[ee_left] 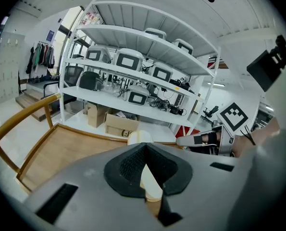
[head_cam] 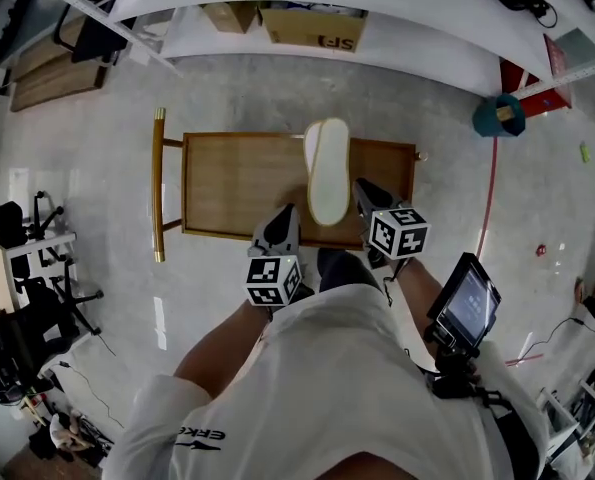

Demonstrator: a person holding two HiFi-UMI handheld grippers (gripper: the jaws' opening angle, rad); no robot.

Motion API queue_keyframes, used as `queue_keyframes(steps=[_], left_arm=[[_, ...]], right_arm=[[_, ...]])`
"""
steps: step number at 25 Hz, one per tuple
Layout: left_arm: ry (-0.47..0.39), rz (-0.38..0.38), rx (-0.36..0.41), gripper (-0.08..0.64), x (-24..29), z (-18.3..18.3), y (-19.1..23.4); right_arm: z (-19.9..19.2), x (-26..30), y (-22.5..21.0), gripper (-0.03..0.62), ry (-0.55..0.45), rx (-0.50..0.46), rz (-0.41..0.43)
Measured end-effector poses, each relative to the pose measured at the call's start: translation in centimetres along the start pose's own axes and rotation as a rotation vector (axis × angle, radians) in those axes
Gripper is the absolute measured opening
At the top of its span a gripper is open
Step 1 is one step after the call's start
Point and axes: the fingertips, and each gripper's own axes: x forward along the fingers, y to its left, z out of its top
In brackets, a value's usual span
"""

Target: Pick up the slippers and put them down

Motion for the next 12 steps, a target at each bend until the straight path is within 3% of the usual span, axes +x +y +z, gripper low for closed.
queue_keyframes(steps=[3, 12], left_arm=[[0.022, 0.008, -0.003, 0.003, 1.1, -0.3, 0.2], [0.069, 0.057, -0.035, 0.003, 3.7, -1.2, 1.7]], right_arm=[[-0.3, 1.8, -0.9, 0.074, 0.048, 0.009, 0.049], [-0.9, 6.7, -3.5, 0.181, 0.181, 0.04, 0.142]])
